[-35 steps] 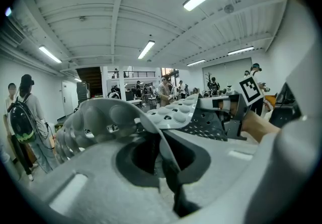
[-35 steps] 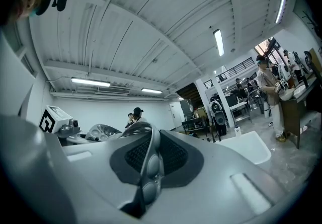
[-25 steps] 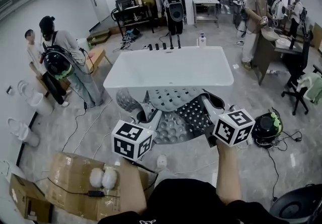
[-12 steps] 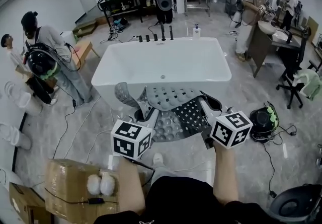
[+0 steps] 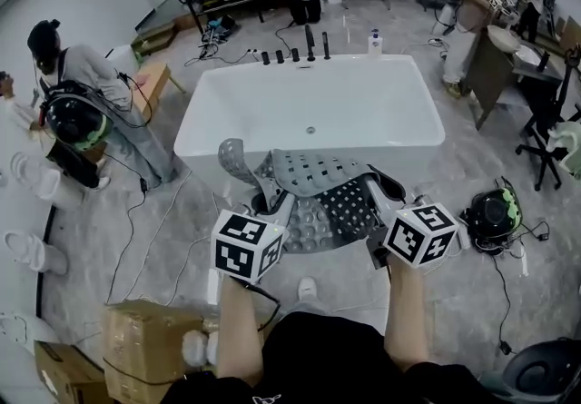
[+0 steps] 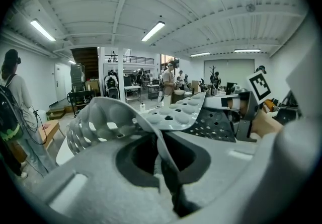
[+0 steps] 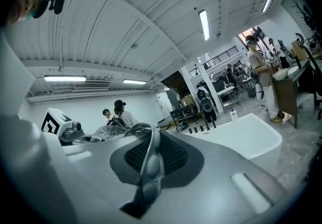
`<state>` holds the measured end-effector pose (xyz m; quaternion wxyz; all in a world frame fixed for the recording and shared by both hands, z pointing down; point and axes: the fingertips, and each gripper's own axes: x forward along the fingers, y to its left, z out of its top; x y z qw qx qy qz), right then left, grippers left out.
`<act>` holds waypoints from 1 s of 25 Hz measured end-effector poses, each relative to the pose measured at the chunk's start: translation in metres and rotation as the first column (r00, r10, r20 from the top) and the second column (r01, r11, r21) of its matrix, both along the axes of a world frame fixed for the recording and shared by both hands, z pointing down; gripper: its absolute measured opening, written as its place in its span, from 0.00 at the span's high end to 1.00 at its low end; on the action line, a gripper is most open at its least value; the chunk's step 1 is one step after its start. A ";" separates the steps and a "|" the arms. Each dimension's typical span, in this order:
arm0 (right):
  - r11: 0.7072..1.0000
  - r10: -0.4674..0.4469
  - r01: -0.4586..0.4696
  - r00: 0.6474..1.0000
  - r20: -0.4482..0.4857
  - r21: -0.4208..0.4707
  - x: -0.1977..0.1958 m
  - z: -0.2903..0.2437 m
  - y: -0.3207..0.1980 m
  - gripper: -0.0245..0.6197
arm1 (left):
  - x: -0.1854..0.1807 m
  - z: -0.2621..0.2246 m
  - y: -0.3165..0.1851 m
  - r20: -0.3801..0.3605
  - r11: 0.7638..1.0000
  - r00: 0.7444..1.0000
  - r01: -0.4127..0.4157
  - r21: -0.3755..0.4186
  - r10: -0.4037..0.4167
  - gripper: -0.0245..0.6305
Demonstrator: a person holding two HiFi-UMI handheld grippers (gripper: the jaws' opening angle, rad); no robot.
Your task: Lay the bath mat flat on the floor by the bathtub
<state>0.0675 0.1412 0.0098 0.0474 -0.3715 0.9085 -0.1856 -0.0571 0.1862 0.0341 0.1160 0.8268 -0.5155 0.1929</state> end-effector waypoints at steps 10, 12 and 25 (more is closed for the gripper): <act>0.996 0.090 -0.091 0.995 -0.043 -0.024 -0.059 0.005 -0.071 0.93 | -0.064 0.005 -0.082 -0.035 0.994 0.994 -0.103 -0.027 0.102 0.94; 0.993 0.112 -0.114 0.991 -0.067 -0.030 -0.067 0.011 -0.082 0.93 | -0.071 0.012 -0.095 -0.053 0.992 0.991 -0.124 -0.032 0.123 0.94; 0.965 0.189 -0.224 0.955 -0.230 -0.138 -0.072 0.060 -0.129 0.93 | -0.078 0.070 -0.160 -0.210 0.974 0.968 -0.169 -0.148 0.136 0.94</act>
